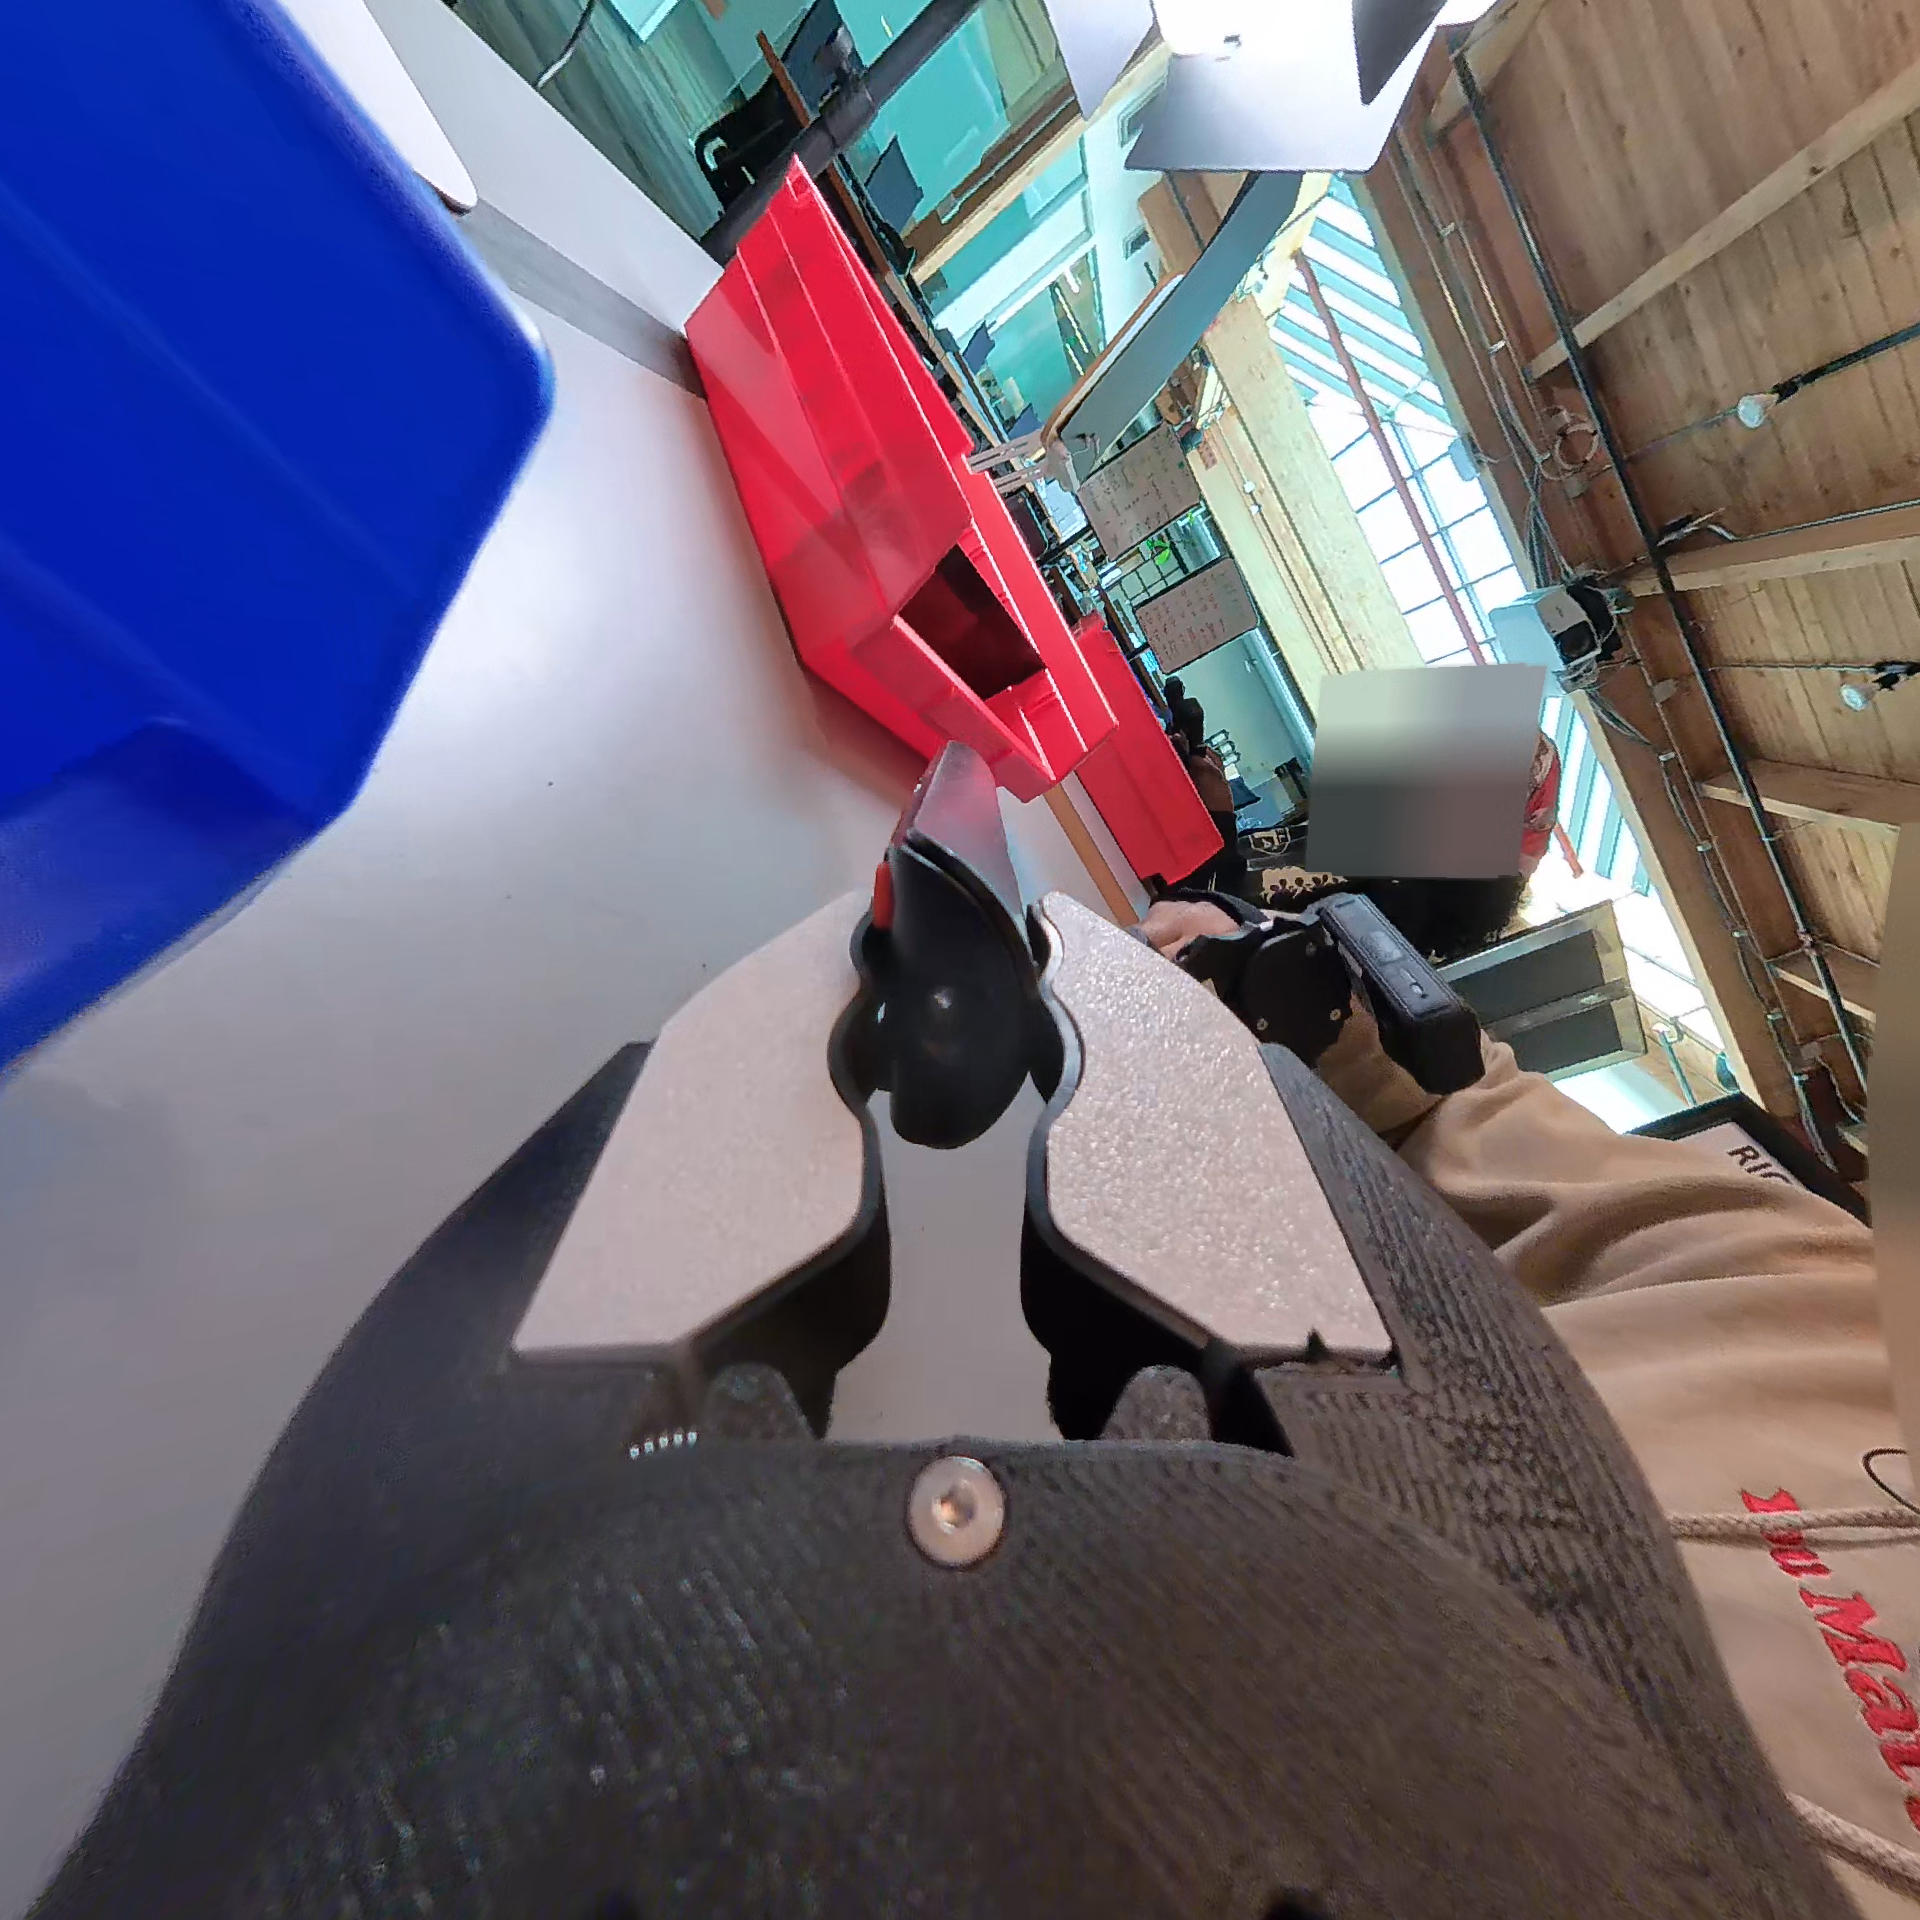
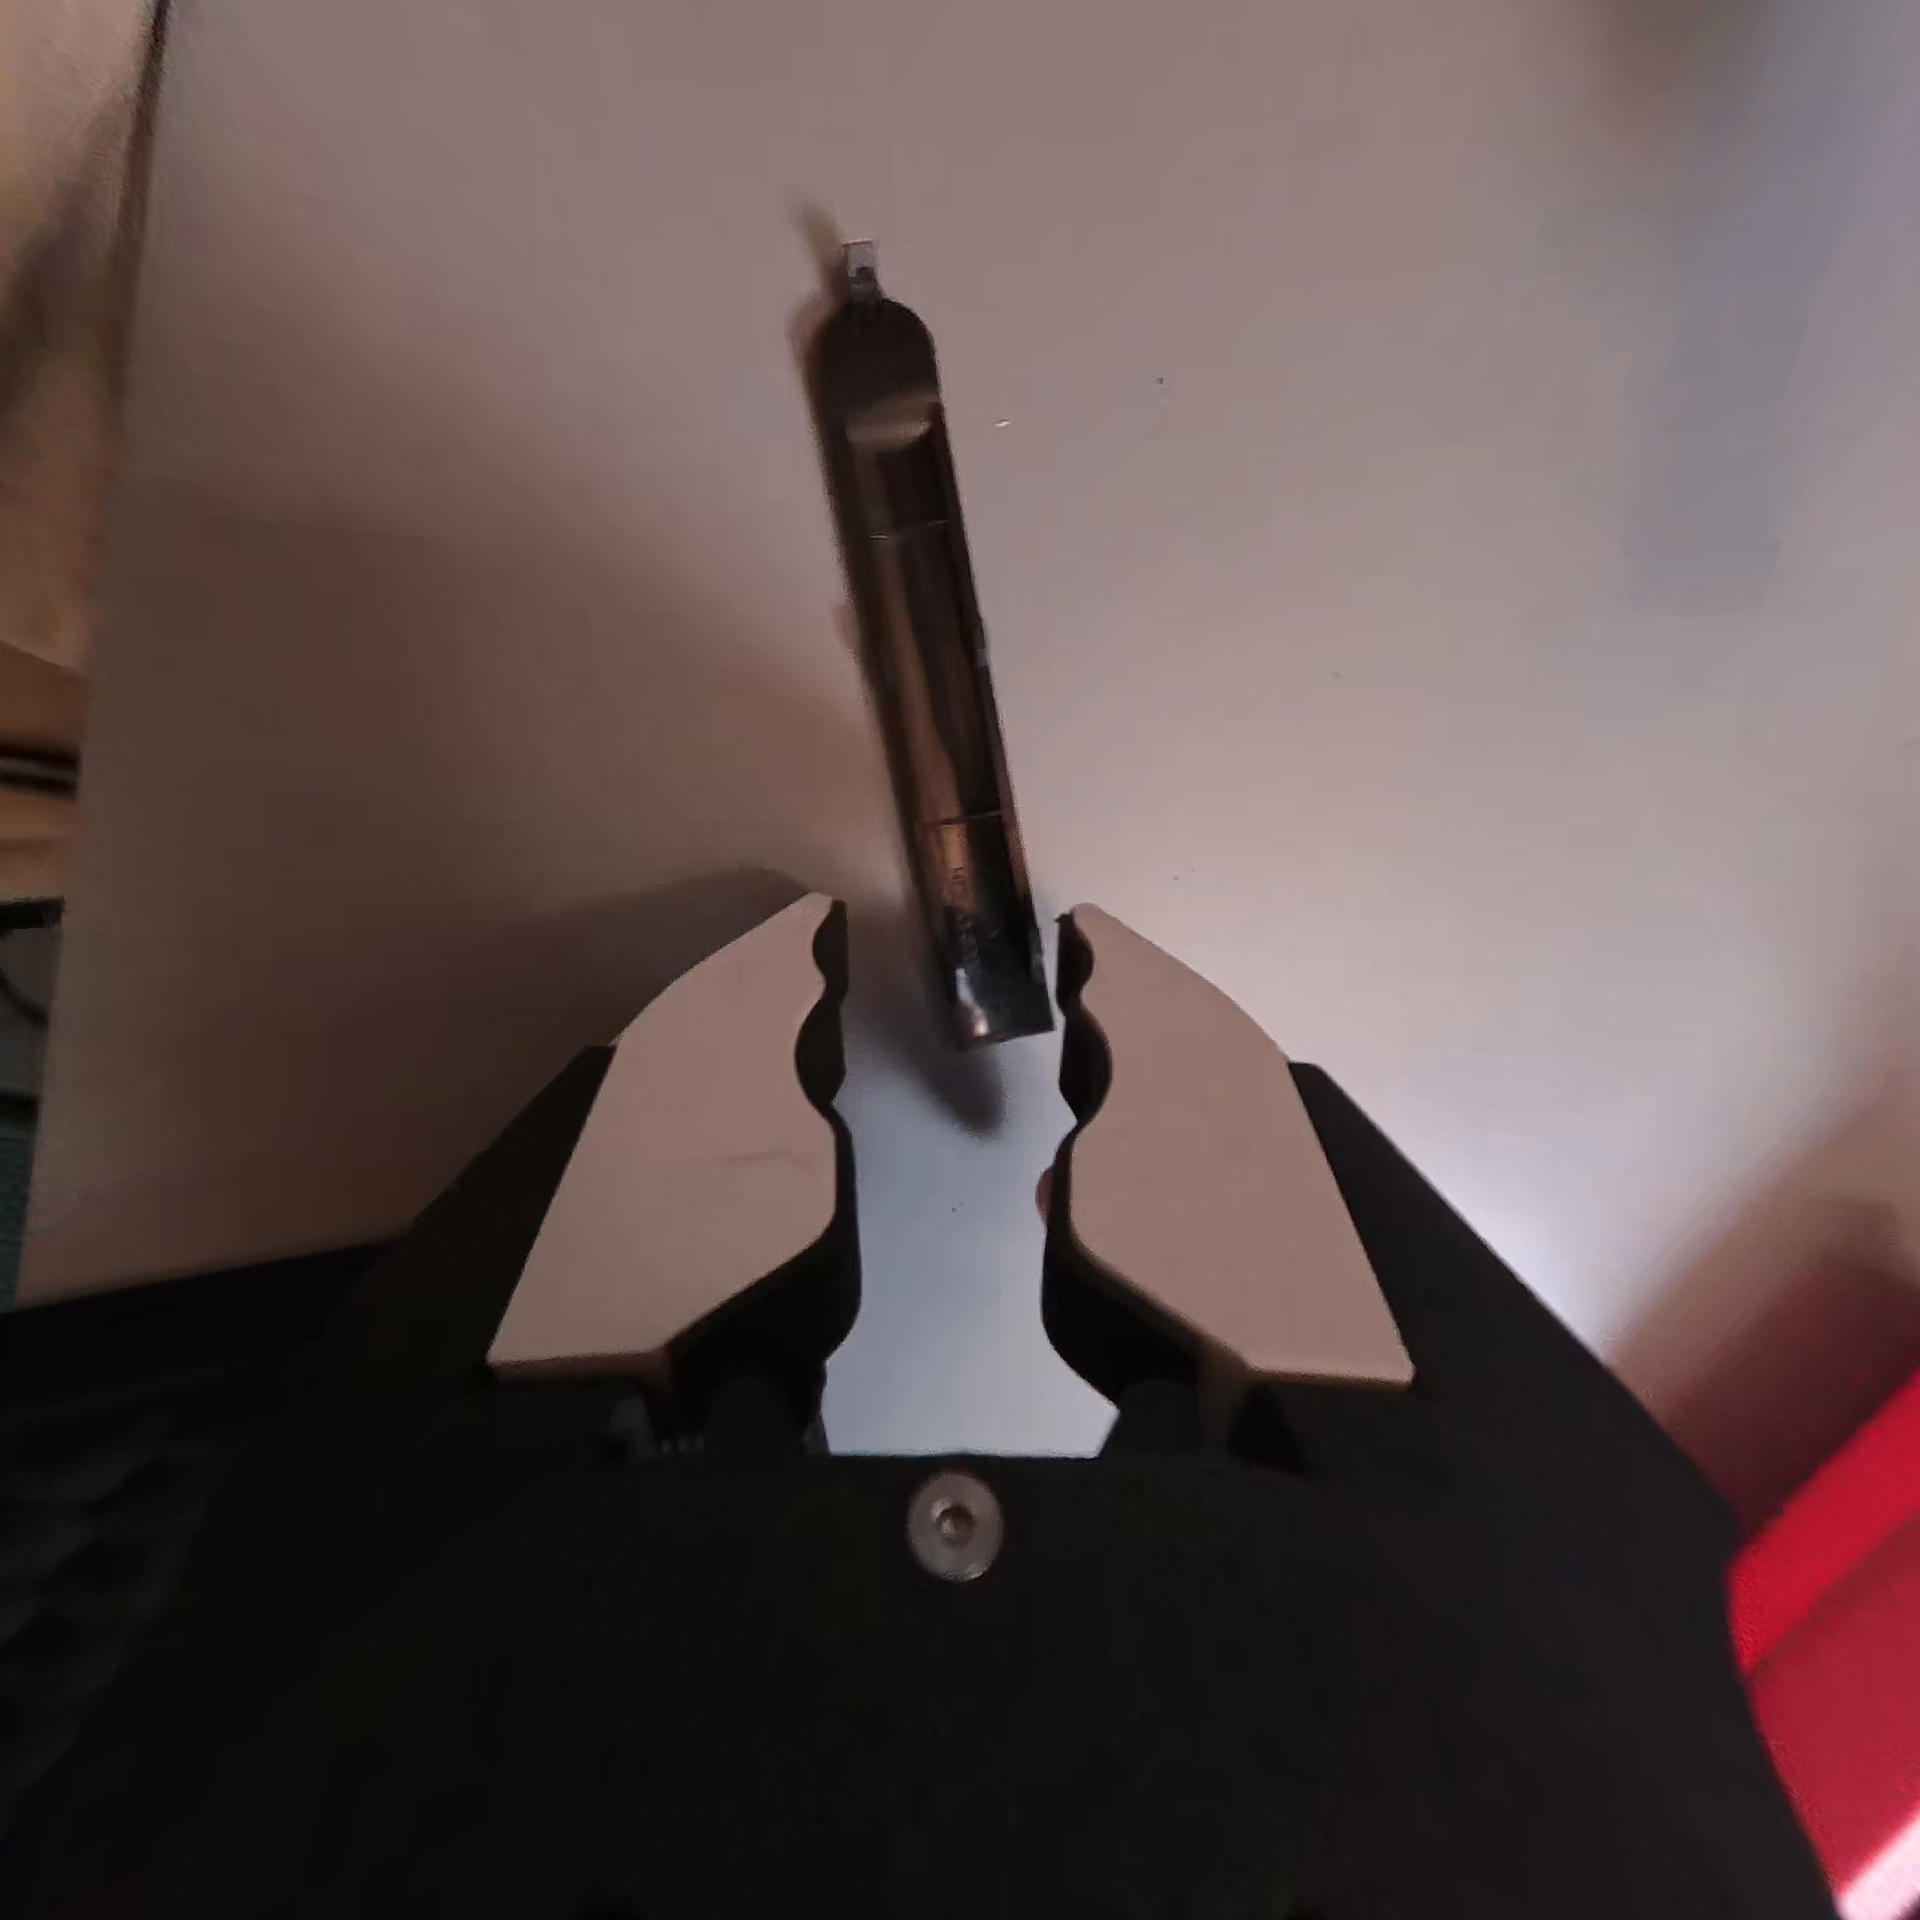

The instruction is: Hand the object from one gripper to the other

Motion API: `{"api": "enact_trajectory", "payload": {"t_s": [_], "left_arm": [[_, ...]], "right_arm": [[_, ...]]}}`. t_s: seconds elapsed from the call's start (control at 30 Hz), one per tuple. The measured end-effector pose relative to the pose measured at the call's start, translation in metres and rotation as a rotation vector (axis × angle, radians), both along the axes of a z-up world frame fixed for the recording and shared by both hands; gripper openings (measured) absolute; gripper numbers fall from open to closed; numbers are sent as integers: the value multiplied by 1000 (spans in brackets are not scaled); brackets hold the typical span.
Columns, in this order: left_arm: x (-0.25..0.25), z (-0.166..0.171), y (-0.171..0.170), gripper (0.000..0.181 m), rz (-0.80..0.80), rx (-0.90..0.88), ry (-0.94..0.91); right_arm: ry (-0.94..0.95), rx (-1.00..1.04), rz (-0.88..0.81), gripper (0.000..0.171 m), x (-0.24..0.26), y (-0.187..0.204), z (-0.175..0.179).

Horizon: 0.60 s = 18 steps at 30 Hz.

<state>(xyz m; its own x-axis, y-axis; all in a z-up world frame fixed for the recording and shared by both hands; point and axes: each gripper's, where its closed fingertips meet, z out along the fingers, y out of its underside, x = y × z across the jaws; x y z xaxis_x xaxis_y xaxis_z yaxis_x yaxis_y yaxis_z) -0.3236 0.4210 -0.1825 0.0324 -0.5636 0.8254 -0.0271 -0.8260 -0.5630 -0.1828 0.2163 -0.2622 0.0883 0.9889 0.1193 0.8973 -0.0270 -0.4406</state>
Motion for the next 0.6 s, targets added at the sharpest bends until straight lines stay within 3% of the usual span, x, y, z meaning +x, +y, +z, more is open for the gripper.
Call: {"api": "enact_trajectory", "payload": {"t_s": [0.1, 0.2, 0.3, 0.37, 0.47, 0.6], "left_arm": [[3, -3, -3, 25, -3, 5, 19], [4, -5, -5, 25, -3, 14, 33], [5, -8, -8, 25, -13, 18, 43], [7, -10, -10, 25, -25, 18, 49], [8, -10, -12, 25, -40, 18, 49], [9, -9, -14, 25, -53, 23, 49]], "right_arm": [[13, -31, -7, 21, -2, 7, -3], [-8, -139, 0, 20, -6, 4, -2], [97, -575, -42, 20, -20, -30, 20], [180, -698, -131, 20, -26, -25, 29], [160, -665, -309, 37, -12, 2, 15], [273, -451, -462, 28, -2, 46, 20]]}}
